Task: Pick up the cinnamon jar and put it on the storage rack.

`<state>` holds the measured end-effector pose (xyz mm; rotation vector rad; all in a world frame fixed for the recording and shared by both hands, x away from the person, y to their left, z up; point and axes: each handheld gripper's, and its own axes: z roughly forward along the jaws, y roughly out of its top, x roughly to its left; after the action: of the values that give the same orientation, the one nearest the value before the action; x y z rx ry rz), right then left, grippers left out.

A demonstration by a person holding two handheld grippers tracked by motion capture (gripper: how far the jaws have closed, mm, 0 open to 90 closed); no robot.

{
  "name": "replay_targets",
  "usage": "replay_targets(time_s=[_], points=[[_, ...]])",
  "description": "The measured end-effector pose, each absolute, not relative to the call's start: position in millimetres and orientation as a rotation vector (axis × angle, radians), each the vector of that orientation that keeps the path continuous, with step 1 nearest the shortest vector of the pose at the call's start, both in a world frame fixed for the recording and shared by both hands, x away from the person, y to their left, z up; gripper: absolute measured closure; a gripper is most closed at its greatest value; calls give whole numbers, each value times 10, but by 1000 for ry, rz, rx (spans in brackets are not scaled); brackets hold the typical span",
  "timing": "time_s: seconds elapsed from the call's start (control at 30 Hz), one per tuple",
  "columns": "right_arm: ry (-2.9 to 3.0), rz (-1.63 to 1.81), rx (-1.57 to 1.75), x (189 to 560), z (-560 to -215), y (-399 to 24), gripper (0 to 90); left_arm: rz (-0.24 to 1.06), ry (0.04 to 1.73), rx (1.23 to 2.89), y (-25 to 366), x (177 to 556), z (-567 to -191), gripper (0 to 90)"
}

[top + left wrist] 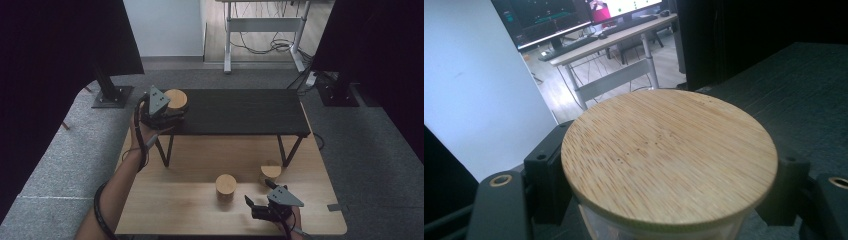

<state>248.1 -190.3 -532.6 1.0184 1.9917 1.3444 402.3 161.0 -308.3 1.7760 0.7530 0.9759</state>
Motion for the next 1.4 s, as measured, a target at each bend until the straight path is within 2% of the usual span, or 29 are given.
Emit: replay_targets(time_s=[0.37, 0.63, 1.2, 1.4], points=[[1992, 1344, 1020, 2463, -5327, -1897, 71, 989, 819, 1752, 1644, 4240, -3157, 246], [1999, 1341, 1014, 2455, -5338, -1881, 71, 948, 897, 1749, 1640, 4410, -3299, 246], [2002, 1338, 1010, 2448, -5339, -1868, 71, 865, 976, 1726, 1759, 4431, -3309, 225], [2002, 1338, 1010, 2447, -5339, -1867, 72, 894, 976, 1740, 1737, 4422, -3326, 212]])
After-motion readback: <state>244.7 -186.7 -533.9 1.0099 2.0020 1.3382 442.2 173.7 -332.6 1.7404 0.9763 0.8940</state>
